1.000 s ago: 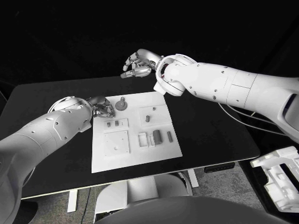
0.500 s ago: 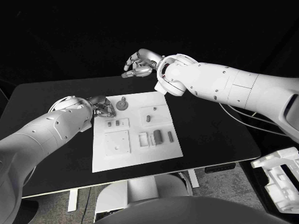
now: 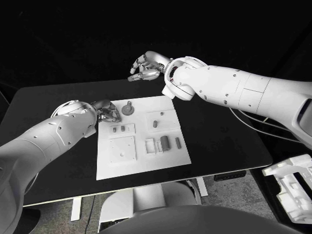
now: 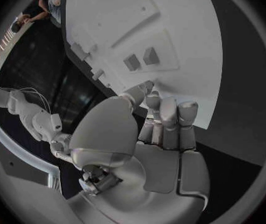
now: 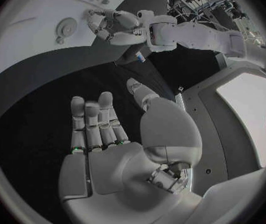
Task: Assemble the parts on the task board
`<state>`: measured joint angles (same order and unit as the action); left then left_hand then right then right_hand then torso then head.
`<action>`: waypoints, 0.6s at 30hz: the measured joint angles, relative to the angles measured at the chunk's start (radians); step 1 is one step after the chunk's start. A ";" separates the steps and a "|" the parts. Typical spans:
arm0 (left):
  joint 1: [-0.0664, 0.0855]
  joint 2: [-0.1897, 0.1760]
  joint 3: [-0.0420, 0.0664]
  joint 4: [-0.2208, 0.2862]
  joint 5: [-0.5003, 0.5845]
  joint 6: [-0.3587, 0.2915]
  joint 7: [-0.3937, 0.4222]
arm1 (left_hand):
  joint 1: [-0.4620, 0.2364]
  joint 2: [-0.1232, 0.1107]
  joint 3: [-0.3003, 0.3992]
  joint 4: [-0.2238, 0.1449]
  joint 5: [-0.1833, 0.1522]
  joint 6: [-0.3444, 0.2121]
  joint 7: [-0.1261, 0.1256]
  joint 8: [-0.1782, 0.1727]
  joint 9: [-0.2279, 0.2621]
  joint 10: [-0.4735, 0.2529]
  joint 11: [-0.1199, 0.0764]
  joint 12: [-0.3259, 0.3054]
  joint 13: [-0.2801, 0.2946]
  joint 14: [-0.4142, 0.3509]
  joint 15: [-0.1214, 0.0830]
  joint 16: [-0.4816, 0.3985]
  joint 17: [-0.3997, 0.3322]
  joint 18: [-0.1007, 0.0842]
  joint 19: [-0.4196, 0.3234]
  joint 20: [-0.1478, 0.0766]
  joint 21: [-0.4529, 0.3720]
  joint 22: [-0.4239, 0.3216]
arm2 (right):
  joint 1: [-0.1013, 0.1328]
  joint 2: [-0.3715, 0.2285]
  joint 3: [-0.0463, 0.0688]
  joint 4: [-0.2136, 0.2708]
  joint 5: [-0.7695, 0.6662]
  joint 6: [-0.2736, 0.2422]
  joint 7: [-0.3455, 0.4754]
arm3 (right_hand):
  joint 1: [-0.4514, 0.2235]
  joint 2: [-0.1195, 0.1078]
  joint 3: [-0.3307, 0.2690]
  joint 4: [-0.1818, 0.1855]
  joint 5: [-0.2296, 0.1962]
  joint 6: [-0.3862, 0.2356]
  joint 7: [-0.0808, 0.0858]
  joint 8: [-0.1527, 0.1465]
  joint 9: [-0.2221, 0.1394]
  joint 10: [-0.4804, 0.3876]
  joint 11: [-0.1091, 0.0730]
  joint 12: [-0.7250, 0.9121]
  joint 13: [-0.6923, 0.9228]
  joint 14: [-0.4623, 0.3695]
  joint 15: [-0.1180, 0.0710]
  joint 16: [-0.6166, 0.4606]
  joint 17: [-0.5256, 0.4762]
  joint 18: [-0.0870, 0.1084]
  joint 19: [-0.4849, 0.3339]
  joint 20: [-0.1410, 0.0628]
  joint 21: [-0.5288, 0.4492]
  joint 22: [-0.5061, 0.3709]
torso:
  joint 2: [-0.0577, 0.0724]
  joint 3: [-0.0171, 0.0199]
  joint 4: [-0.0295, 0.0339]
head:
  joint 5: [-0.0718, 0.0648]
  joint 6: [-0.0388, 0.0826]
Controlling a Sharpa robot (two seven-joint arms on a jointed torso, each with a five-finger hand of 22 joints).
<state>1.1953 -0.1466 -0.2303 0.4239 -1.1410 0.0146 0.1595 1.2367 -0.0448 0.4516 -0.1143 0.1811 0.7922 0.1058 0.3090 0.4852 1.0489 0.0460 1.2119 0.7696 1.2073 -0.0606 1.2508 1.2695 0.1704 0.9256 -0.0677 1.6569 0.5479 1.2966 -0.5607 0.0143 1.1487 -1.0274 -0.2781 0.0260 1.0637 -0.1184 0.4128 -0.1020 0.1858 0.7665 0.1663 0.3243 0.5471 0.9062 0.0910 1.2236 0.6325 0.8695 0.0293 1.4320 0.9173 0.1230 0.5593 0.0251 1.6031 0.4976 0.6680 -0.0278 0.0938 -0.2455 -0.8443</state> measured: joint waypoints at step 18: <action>0.000 -0.002 0.000 0.000 0.007 -0.003 0.000 | 0.004 -0.004 -0.004 -0.002 0.000 0.003 -0.003 0.004 0.002 0.000 0.000 0.004 0.000 0.000 0.000 0.000 0.000 0.000 0.000 0.000 0.000 0.001 | 0.000 -0.001 0.000 0.000 0.000 0.000 0.000 | 0.000 0.000 0.000 0.000 0.000 0.000 0.000 0.000 0.000 0.000 0.000 0.000 0.000 0.000 0.000 0.000 0.000 0.000 0.000 0.000 0.000 0.000 | 0.000 0.0001 -0.0001 | 0.005 0.001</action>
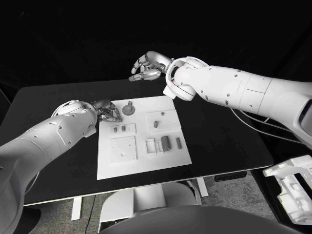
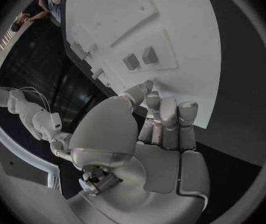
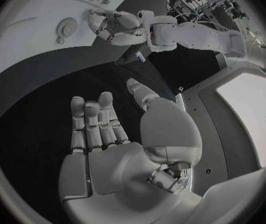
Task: Assemble the parts on the task board
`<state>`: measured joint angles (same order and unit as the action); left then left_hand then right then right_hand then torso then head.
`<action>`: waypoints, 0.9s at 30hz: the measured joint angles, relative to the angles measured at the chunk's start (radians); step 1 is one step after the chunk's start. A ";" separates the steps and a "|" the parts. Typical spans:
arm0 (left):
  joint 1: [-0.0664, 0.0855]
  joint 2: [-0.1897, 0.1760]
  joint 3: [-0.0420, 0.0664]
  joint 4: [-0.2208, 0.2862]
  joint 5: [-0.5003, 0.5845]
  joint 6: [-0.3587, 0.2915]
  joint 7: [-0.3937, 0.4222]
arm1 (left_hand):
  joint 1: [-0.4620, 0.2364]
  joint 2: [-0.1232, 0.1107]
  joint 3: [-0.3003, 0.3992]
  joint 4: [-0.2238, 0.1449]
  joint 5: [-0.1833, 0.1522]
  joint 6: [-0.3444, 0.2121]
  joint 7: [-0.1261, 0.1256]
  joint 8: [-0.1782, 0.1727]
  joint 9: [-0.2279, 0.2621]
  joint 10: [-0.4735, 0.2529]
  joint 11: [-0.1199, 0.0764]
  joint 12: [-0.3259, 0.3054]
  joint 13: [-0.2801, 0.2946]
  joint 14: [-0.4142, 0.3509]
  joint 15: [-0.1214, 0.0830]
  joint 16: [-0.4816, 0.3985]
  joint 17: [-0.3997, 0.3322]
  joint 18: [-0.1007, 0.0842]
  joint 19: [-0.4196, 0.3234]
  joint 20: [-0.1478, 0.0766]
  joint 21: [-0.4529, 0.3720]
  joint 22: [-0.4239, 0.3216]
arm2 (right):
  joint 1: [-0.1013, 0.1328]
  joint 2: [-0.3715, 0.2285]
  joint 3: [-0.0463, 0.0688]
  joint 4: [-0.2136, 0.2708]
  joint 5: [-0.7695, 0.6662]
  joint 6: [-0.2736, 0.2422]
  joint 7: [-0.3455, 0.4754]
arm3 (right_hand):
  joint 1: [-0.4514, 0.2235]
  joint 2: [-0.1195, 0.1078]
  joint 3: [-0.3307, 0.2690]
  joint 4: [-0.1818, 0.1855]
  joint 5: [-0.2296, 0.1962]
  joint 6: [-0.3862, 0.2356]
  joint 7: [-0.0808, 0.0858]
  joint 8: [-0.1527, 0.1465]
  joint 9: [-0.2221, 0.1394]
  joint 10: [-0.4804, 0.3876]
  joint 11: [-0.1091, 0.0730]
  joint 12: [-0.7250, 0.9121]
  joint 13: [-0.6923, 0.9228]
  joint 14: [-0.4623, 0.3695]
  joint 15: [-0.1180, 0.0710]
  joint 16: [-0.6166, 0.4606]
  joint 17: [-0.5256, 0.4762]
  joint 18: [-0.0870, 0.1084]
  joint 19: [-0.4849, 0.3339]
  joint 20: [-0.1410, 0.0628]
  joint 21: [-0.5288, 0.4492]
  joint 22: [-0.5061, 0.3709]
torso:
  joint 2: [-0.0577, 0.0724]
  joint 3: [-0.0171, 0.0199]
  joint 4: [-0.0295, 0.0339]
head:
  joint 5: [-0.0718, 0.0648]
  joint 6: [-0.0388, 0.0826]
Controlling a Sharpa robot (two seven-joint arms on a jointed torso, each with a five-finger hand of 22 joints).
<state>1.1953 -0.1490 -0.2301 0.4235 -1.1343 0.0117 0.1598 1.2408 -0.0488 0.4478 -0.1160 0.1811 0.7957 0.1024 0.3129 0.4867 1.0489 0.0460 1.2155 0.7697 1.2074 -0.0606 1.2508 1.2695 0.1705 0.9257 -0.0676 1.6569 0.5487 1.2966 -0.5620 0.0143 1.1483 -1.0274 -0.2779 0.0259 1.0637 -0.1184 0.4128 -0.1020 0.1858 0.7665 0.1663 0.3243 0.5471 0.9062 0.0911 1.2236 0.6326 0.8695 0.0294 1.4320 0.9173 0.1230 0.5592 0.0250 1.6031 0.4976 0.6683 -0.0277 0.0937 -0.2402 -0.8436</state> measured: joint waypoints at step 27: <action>0.001 -0.017 0.000 -0.002 0.008 -0.004 -0.002 | 0.004 -0.004 -0.003 -0.003 0.000 0.000 0.000 0.000 0.001 0.000 0.000 0.000 0.000 0.000 0.000 0.004 -0.001 0.000 0.000 0.000 0.000 0.001 | 0.000 -0.011 0.000 0.001 0.000 0.000 0.000 | 0.000 0.000 0.000 0.000 0.000 0.000 0.000 0.000 0.000 0.000 0.000 0.000 -0.001 0.000 0.000 0.000 -0.001 0.000 0.000 0.000 0.000 0.000 | 0.000 -0.0004 0.0003 | 0.008 0.002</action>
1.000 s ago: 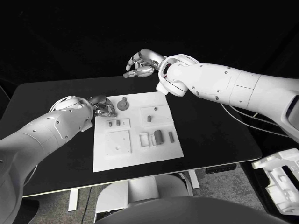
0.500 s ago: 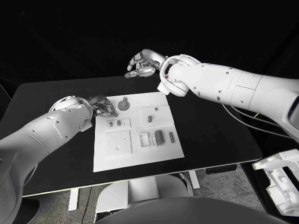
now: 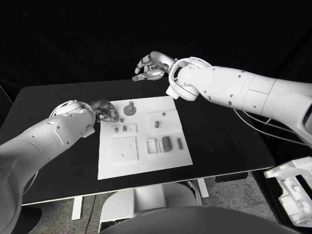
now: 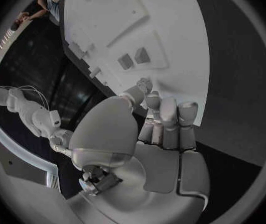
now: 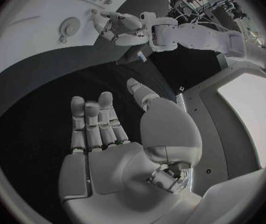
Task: Assemble the parts on the task board
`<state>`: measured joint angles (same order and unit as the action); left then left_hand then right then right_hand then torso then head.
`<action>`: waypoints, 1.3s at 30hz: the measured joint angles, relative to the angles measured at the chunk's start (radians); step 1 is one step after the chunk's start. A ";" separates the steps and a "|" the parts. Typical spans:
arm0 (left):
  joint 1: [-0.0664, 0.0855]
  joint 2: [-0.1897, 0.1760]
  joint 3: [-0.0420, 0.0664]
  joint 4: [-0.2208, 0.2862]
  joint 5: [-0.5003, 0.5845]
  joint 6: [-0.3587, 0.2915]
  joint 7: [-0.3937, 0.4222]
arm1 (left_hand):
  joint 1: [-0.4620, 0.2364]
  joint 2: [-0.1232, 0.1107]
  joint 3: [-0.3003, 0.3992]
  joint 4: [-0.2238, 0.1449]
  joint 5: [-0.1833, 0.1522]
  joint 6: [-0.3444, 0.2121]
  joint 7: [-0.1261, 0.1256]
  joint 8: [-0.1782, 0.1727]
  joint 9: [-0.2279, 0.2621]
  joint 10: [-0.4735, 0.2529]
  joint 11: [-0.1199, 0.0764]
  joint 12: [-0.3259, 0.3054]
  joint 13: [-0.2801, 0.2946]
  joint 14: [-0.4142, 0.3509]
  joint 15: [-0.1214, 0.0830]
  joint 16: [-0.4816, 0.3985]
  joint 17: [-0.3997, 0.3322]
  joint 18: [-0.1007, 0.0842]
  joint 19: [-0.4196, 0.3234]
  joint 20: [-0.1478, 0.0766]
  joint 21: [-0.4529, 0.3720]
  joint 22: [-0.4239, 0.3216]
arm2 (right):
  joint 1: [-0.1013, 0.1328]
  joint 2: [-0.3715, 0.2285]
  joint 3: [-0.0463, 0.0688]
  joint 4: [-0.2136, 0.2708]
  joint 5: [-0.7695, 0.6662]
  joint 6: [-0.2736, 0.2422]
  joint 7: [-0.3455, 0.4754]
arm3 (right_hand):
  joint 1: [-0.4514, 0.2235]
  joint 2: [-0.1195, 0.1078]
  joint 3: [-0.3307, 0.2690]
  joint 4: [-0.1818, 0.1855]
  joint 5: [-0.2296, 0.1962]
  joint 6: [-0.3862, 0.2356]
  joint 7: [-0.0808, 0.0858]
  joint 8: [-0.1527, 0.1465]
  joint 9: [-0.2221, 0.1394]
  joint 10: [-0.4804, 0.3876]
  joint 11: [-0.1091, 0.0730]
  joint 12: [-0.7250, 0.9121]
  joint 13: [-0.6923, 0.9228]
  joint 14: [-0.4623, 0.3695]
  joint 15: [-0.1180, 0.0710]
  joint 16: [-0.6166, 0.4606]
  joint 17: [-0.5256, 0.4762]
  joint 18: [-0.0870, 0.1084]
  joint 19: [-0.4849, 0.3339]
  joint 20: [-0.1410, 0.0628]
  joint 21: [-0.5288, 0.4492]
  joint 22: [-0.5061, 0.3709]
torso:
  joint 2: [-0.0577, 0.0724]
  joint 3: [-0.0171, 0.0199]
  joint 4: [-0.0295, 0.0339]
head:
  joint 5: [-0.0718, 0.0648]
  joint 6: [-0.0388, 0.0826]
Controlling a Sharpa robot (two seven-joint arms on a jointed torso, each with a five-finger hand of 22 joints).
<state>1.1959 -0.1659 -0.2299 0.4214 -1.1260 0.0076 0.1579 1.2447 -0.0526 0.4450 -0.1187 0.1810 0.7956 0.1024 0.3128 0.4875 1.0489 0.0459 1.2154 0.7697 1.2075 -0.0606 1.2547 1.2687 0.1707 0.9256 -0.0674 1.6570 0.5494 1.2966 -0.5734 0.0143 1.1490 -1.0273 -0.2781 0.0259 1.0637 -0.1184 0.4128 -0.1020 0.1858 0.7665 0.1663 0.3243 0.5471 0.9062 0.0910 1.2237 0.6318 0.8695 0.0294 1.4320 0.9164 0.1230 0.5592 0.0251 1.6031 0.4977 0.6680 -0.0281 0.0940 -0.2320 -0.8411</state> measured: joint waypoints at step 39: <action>0.049 -0.205 0.086 0.351 0.264 -0.141 0.006 | -0.043 -0.048 0.025 0.003 0.000 0.017 0.030 0.039 0.045 -0.073 0.074 -0.445 -0.309 -0.130 0.109 -0.425 -0.276 -0.042 -0.176 0.060 -0.232 -0.176 | -0.116 0.049 -0.001 -0.311 0.003 0.014 0.021 | 0.011 0.005 0.006 -0.006 0.000 0.000 0.000 0.000 0.001 0.000 0.000 0.000 -0.002 0.003 -0.003 0.000 -0.001 0.000 0.000 0.000 0.000 -0.002 | -0.098 -0.0101 0.0621 | -0.009 -0.003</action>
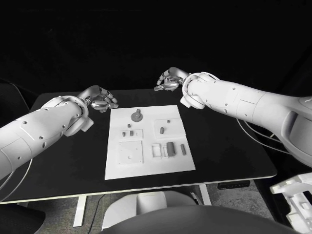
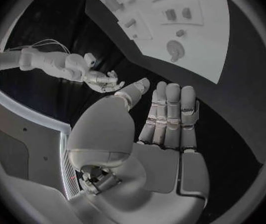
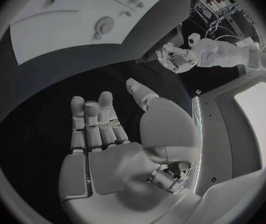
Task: Assemble the parts on the task board
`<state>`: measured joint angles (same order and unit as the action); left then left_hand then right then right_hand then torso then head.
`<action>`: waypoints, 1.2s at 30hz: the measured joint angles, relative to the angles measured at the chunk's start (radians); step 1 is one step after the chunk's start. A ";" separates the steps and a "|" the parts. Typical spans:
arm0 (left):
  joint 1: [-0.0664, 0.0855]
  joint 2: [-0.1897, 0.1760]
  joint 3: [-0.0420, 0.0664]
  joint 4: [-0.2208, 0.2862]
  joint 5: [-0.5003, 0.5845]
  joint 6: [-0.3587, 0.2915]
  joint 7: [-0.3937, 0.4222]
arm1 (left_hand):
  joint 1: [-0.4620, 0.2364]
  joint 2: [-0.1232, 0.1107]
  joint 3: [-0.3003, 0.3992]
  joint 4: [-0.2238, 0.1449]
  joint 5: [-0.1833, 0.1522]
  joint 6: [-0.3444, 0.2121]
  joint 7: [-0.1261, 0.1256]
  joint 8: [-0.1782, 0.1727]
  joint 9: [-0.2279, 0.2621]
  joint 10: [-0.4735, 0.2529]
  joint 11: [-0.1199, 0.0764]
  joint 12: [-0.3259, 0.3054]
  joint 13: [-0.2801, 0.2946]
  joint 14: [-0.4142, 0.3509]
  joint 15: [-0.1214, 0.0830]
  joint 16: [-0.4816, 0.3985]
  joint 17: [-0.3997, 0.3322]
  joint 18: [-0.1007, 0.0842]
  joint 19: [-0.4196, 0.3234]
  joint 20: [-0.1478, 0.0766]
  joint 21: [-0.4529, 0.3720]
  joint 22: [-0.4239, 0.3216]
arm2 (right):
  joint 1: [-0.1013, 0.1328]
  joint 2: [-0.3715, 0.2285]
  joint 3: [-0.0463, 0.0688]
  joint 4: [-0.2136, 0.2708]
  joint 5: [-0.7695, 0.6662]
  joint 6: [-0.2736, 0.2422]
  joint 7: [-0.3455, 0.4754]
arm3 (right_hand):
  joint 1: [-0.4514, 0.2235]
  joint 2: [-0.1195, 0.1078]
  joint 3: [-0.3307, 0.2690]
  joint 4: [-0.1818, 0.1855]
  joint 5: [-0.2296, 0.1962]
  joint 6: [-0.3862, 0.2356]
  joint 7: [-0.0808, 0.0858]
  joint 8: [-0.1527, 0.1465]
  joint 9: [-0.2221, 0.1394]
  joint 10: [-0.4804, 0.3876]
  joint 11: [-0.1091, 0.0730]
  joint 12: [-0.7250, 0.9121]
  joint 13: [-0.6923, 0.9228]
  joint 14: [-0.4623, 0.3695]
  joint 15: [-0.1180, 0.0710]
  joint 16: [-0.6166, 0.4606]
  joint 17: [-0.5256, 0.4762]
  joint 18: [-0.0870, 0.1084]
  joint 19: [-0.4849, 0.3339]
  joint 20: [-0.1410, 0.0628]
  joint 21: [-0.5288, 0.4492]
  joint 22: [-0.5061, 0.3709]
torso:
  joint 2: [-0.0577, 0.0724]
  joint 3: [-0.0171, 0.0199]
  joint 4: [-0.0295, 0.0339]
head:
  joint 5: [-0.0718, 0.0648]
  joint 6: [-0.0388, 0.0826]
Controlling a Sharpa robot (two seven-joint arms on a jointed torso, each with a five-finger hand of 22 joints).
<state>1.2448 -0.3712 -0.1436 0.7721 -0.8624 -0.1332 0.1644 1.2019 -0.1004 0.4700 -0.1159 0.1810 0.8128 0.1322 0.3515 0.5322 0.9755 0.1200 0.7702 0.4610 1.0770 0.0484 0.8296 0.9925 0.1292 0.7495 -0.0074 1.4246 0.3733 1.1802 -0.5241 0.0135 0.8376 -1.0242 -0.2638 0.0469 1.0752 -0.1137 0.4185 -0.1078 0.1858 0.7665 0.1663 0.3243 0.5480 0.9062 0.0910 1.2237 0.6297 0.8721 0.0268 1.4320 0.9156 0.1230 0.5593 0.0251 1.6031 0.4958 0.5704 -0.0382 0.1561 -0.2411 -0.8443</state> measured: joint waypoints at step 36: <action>-0.044 -0.207 0.008 0.315 0.466 0.000 0.085 | -0.087 -0.007 -0.110 0.005 0.000 -0.009 0.009 0.000 0.022 -0.096 0.028 -0.293 -0.148 -0.117 0.092 -0.457 -0.221 -0.052 -0.174 0.068 -0.276 -0.068 | -0.141 -0.020 -0.008 -0.098 -0.138 0.032 0.017 | 0.032 0.002 0.008 -0.014 0.000 0.015 0.000 0.009 0.006 0.004 -0.004 0.004 -0.002 0.004 -0.003 0.004 -0.001 0.000 0.004 -0.004 0.000 0.000 | -0.096 -0.0036 0.0569 | 0.012 0.011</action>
<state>1.2012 -0.5787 -0.1353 1.0869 -0.3962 -0.1330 0.2497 1.1150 -0.1073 0.3601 -0.1111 0.1810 0.8039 0.1411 0.3515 0.5546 0.8790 0.1482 0.4767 0.3130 0.9600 0.1400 0.3728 0.7711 0.0767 0.5752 0.0606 1.1491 0.3054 1.0395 -0.5440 0.0056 0.7400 -1.1620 -0.2315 0.0641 1.1073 -0.1119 0.4268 -0.1216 0.1858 0.7815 0.1662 0.3330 0.5536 0.9099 0.0875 1.2276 0.6281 0.8756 0.0235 1.4358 0.9148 0.1230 0.5629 0.0213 1.6031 0.4959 0.4744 -0.0418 0.2129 -0.2294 -0.8333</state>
